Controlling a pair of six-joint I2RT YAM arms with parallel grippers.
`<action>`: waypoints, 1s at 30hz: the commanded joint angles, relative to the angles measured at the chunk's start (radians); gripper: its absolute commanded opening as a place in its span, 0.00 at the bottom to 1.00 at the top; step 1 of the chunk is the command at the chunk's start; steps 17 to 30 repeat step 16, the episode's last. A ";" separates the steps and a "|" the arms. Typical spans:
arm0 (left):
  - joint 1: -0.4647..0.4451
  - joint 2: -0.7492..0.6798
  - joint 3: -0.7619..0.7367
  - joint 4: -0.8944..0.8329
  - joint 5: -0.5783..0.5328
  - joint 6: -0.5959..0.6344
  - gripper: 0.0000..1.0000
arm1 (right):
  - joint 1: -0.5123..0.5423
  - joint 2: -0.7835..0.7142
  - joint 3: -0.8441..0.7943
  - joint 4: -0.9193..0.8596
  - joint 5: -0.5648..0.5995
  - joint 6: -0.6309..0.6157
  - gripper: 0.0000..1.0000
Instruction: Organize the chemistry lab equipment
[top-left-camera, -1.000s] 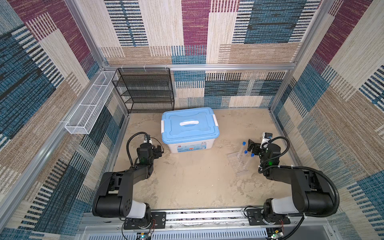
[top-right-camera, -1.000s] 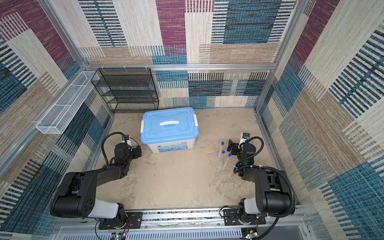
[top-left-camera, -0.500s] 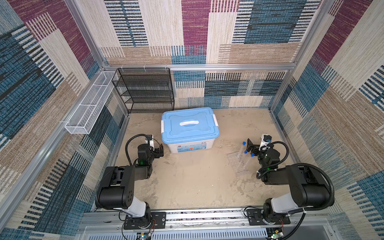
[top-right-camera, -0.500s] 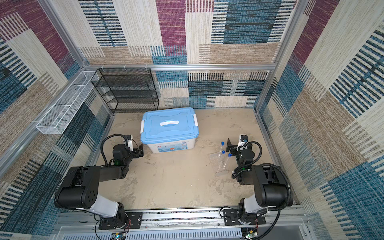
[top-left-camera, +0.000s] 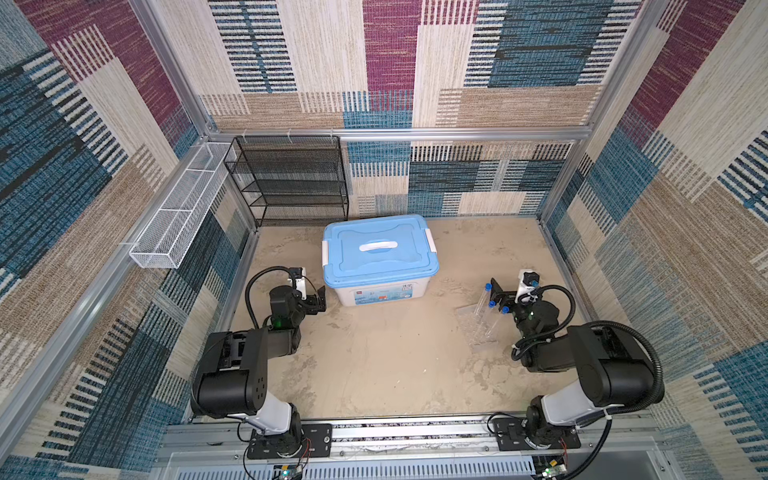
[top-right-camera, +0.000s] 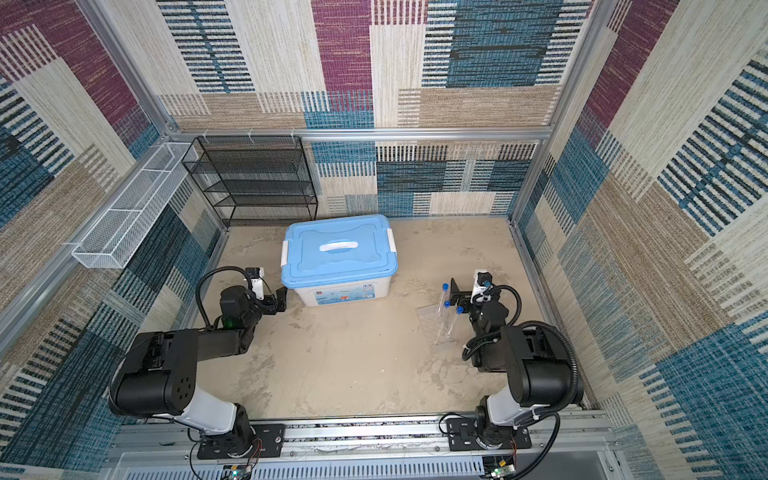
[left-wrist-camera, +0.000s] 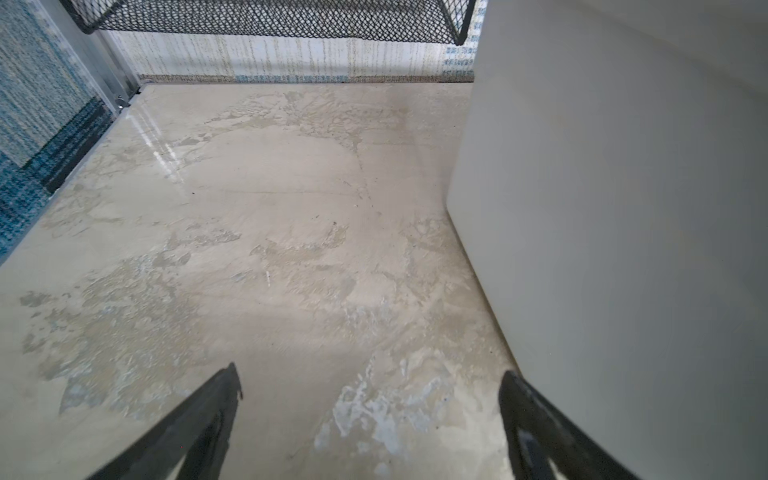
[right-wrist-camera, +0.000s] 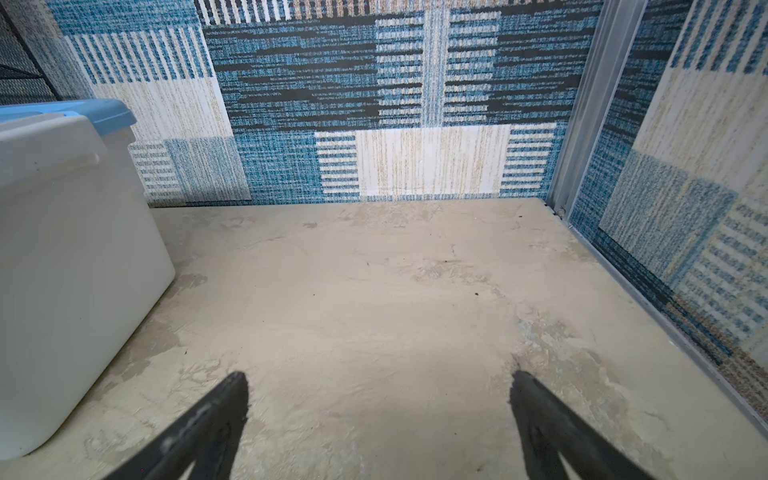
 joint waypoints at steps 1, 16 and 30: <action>0.001 -0.003 0.001 0.025 0.007 0.003 0.99 | 0.003 -0.003 -0.005 0.049 0.019 -0.009 0.99; 0.001 -0.007 -0.005 0.033 0.004 0.001 0.99 | 0.004 -0.002 0.007 0.031 0.015 -0.015 0.99; 0.001 -0.007 -0.005 0.033 0.004 0.001 0.99 | 0.004 -0.002 0.007 0.031 0.015 -0.015 0.99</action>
